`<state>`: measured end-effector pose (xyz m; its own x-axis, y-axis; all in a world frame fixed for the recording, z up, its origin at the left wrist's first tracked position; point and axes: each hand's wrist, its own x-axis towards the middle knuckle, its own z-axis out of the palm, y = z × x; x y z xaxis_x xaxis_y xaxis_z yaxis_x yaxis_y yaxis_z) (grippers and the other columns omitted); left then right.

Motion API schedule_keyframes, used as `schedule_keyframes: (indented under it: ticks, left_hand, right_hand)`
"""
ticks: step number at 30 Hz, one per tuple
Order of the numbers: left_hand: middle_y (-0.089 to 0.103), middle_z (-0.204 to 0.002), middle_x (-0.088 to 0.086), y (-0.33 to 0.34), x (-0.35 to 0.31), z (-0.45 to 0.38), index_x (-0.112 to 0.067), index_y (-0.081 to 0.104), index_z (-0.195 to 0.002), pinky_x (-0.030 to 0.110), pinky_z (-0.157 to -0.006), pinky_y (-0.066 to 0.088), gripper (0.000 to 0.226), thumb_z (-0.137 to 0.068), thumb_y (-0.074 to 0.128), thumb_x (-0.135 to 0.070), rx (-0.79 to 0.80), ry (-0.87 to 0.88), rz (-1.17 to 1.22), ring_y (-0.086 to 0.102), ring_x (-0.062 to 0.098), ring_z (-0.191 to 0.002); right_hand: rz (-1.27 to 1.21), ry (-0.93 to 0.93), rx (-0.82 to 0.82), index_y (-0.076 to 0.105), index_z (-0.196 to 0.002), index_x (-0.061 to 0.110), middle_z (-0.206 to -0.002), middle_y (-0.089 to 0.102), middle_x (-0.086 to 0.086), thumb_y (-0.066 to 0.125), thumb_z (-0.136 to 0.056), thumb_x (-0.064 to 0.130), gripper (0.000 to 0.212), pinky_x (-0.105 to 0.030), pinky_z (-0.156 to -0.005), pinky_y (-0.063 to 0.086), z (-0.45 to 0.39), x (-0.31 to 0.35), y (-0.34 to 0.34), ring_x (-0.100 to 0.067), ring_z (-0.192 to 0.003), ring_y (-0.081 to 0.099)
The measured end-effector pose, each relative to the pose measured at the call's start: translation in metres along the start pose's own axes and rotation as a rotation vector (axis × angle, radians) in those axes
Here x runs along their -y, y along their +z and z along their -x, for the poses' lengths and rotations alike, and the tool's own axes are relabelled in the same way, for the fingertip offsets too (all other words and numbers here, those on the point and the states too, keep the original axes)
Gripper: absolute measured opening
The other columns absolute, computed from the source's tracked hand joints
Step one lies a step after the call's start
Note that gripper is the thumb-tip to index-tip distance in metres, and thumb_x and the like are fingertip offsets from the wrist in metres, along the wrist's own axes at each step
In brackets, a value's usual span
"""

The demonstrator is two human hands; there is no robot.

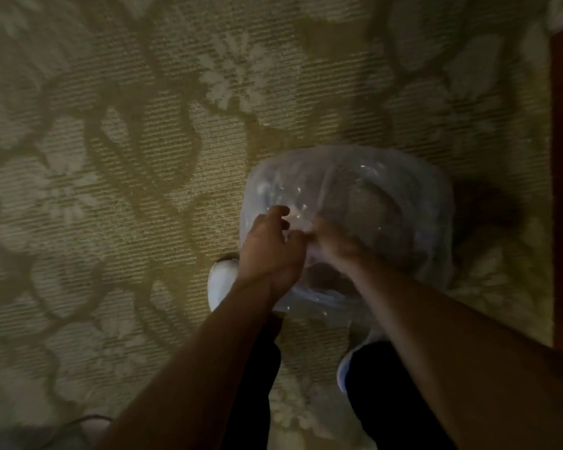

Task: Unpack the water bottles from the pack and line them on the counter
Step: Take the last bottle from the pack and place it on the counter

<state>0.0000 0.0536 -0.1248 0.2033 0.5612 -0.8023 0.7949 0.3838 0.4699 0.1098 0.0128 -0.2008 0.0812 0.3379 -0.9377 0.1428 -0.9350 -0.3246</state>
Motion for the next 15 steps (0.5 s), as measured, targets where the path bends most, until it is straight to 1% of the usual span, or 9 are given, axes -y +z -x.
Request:
schedule_keyframes:
  ticks: [2, 4, 6, 8, 9, 11, 13, 14, 15]
  left_hand:
    - [0.051, -0.141, 0.003, 0.010, -0.005, 0.018, -0.022, 0.042, -0.148, 0.045, -0.104, 0.048, 0.051, -0.099, 0.054, -0.024, -0.014, -0.006, 0.030, 0.055, 0.021, -0.123]
    - [0.050, -0.142, 0.003, 0.019, -0.017, 0.034, -0.022, 0.041, -0.148, 0.044, -0.107, 0.046, 0.051, -0.098, 0.055, -0.025, -0.021, -0.020, 0.076, 0.054, 0.021, -0.125]
    - [0.056, -0.137, 0.002, 0.026, -0.036, 0.055, -0.021, 0.045, -0.144, 0.041, -0.103, 0.048, 0.047, -0.099, 0.054, -0.029, -0.008, -0.056, 0.110, 0.058, 0.020, -0.118]
    - [0.063, -0.127, 0.001, 0.030, -0.067, 0.079, -0.016, 0.053, -0.138, 0.037, -0.098, 0.050, 0.042, -0.100, 0.053, -0.034, 0.012, -0.119, 0.164, 0.061, 0.020, -0.111]
    - [0.066, -0.124, 0.005, 0.031, -0.078, 0.087, -0.013, 0.058, -0.133, 0.040, -0.098, 0.051, 0.043, -0.099, 0.054, -0.038, 0.018, -0.156, 0.204, 0.063, 0.024, -0.110]
    - [0.070, -0.116, 0.014, 0.032, -0.098, 0.103, -0.011, 0.066, -0.115, 0.051, -0.099, 0.052, 0.047, -0.091, 0.053, -0.049, 0.028, -0.200, 0.265, 0.065, 0.034, -0.111]
    - [0.072, -0.109, 0.020, 0.032, -0.125, 0.131, -0.010, 0.068, -0.093, 0.053, -0.098, 0.053, 0.042, -0.087, 0.052, -0.048, 0.046, -0.230, 0.295, 0.067, 0.039, -0.106]
    - [0.072, -0.108, 0.021, 0.032, -0.140, 0.150, -0.009, 0.068, -0.090, 0.050, -0.095, 0.055, 0.040, -0.089, 0.052, -0.046, 0.062, -0.248, 0.316, 0.068, 0.039, -0.102]
    - [0.072, -0.108, 0.022, 0.032, -0.154, 0.169, -0.006, 0.069, -0.095, 0.045, -0.089, 0.057, 0.042, -0.093, 0.052, -0.044, 0.077, -0.272, 0.346, 0.069, 0.038, -0.098]
  right_hand:
    - [-0.027, 0.029, -0.051, 0.063, -0.116, 0.008, -0.105, 0.070, -0.015, 0.074, -0.085, 0.038, 0.045, -0.037, -0.071, 0.059, 0.012, -0.002, -0.024, -0.027, -0.089, 0.070]
    - [-0.030, 0.086, -0.066, 0.069, -0.105, 0.010, -0.093, 0.073, -0.012, 0.078, -0.075, 0.048, 0.050, -0.040, -0.069, 0.060, 0.036, -0.007, -0.045, -0.028, -0.086, 0.073]
    - [-0.110, 0.099, -0.107, 0.070, -0.108, 0.012, -0.095, 0.075, -0.011, 0.077, -0.071, 0.053, 0.056, -0.038, -0.068, 0.060, 0.067, -0.010, -0.063, -0.026, -0.083, 0.074]
    - [-0.216, 0.088, -0.168, 0.070, -0.110, 0.014, -0.085, 0.076, -0.004, 0.075, -0.077, 0.049, 0.049, -0.030, -0.059, 0.058, 0.112, -0.012, -0.081, -0.019, -0.074, 0.074]
    - [-0.301, 0.095, -0.166, 0.070, -0.110, 0.013, -0.078, 0.075, 0.000, 0.073, -0.081, 0.044, 0.043, -0.028, -0.057, 0.056, 0.129, -0.015, -0.083, -0.015, -0.068, 0.072]
    - [-0.448, 0.132, -0.152, 0.071, -0.107, 0.013, -0.080, 0.075, -0.002, 0.072, -0.083, 0.040, 0.036, -0.033, -0.063, 0.060, 0.168, -0.015, -0.086, -0.016, -0.070, 0.071]
    - [-0.497, 0.154, -0.126, 0.074, -0.098, 0.015, -0.090, 0.076, -0.005, 0.073, -0.081, 0.043, 0.033, -0.040, -0.073, 0.062, 0.224, -0.011, -0.100, -0.020, -0.079, 0.072]
    - [-0.516, 0.143, -0.113, 0.075, -0.094, 0.016, -0.091, 0.075, -0.005, 0.072, -0.081, 0.043, 0.030, -0.040, -0.073, 0.061, 0.256, -0.008, -0.109, -0.020, -0.081, 0.072]
    - [-0.545, 0.121, -0.103, 0.075, -0.089, 0.018, -0.090, 0.075, -0.004, 0.072, -0.081, 0.043, 0.026, -0.039, -0.072, 0.061, 0.284, -0.006, -0.118, -0.020, -0.082, 0.072]
